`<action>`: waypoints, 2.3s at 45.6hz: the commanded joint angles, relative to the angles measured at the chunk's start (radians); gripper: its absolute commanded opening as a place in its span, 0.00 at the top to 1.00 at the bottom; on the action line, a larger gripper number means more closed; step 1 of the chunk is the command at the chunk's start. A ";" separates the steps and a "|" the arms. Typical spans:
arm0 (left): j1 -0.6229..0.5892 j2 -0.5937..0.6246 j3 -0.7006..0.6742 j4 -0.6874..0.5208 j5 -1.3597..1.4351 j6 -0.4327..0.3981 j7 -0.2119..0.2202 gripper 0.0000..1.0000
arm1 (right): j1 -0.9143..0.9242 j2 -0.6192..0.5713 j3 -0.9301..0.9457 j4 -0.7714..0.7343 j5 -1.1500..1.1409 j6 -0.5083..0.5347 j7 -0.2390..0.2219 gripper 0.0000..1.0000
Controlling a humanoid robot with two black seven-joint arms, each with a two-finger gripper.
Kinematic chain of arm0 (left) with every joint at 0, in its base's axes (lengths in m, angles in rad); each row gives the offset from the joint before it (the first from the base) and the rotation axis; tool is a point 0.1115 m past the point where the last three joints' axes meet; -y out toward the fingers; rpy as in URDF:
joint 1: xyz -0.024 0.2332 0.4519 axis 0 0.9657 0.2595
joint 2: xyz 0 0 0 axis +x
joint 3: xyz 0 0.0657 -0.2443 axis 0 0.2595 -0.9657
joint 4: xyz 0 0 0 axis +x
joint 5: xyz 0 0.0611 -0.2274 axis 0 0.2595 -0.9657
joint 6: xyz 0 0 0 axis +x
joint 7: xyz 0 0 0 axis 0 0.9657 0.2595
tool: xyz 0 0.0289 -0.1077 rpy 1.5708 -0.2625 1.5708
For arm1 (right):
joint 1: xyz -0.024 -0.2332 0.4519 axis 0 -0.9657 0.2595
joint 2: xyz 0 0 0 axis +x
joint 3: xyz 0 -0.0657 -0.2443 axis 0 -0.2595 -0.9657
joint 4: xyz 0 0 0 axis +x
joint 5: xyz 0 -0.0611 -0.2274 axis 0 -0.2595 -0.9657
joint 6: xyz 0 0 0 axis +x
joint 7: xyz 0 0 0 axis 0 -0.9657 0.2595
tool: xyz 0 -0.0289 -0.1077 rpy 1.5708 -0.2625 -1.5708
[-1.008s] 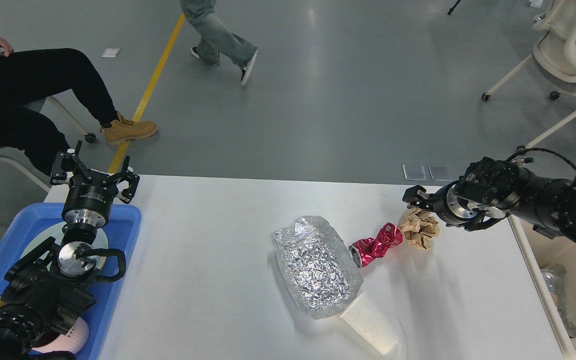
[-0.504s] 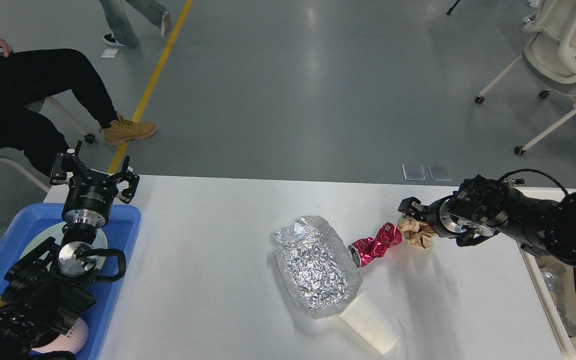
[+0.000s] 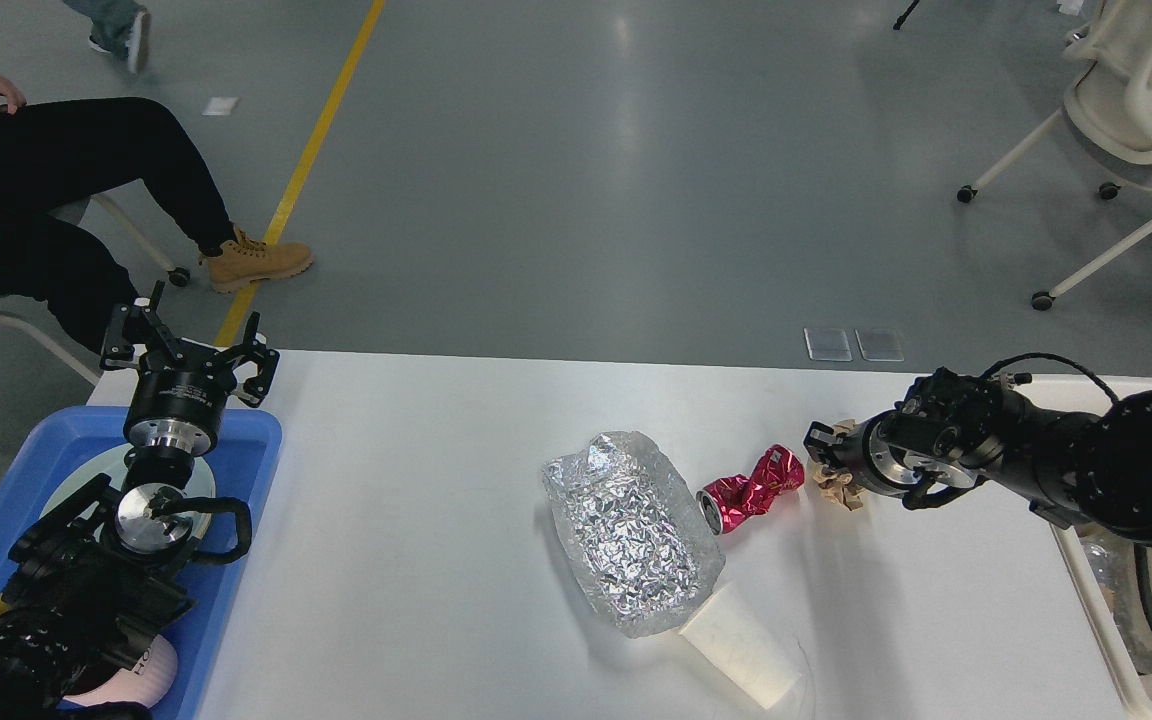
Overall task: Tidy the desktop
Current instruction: 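Lift the paper scrap with the right gripper and drop it in the bin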
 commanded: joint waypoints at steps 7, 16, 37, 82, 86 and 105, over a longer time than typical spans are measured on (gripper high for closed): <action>0.000 0.000 0.000 0.000 0.000 0.001 0.001 0.03 | 0.060 -0.031 -0.019 0.014 0.001 0.010 -0.005 1.00; 0.000 0.000 0.000 0.000 0.000 0.001 0.001 0.03 | 0.270 -0.176 -0.009 0.146 0.000 0.106 -0.005 1.00; 0.000 0.000 0.000 0.000 0.000 0.001 0.001 0.03 | 0.818 -0.439 -0.017 0.403 0.001 0.447 0.000 1.00; 0.000 0.000 0.000 0.000 0.000 0.000 0.001 0.03 | -0.078 -0.608 0.032 0.017 0.000 -0.013 0.006 1.00; 0.000 0.000 0.000 0.000 0.000 0.001 0.001 0.03 | -0.141 -0.575 0.044 -0.034 0.001 -0.019 0.006 0.74; 0.000 0.000 0.000 0.000 0.000 0.001 0.001 0.03 | -0.213 -0.499 0.084 -0.120 0.002 -0.027 0.006 0.00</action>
